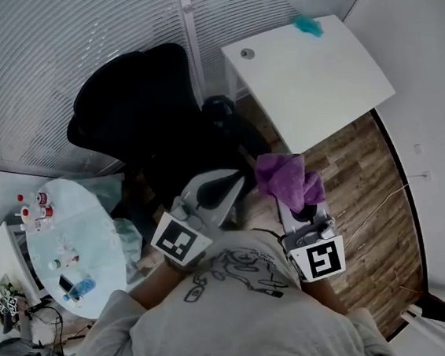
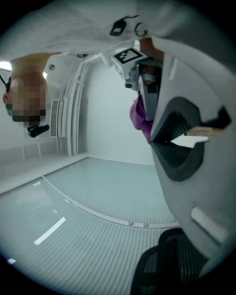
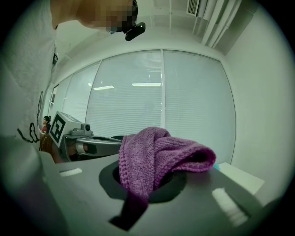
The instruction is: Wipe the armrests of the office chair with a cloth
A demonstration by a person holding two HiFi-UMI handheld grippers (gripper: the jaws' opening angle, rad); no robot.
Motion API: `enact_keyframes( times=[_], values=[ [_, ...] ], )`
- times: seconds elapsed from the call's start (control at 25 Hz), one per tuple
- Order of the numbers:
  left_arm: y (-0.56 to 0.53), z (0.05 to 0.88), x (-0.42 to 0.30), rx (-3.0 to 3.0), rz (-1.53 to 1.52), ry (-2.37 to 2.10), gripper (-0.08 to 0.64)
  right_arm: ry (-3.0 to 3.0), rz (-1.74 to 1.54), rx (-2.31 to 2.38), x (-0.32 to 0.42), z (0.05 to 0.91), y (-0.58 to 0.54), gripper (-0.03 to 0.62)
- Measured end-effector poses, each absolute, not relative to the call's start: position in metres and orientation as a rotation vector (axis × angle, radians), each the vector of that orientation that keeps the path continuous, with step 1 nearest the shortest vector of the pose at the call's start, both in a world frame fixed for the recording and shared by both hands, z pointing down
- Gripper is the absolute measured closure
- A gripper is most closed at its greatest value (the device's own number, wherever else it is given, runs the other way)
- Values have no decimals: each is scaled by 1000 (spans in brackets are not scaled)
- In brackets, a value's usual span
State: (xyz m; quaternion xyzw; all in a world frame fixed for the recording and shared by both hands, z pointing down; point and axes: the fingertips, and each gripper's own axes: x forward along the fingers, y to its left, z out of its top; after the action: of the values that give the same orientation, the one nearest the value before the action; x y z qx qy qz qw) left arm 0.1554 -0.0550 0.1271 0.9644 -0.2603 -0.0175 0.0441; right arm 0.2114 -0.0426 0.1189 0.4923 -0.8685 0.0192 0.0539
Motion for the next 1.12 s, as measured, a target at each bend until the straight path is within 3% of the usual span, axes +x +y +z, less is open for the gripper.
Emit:
enact_keyframes(
  times=[1.12],
  values=[
    [-87,136,179,2861,-41,-838,560,-2613,103,1401,233,133,-79,561]
  ],
)
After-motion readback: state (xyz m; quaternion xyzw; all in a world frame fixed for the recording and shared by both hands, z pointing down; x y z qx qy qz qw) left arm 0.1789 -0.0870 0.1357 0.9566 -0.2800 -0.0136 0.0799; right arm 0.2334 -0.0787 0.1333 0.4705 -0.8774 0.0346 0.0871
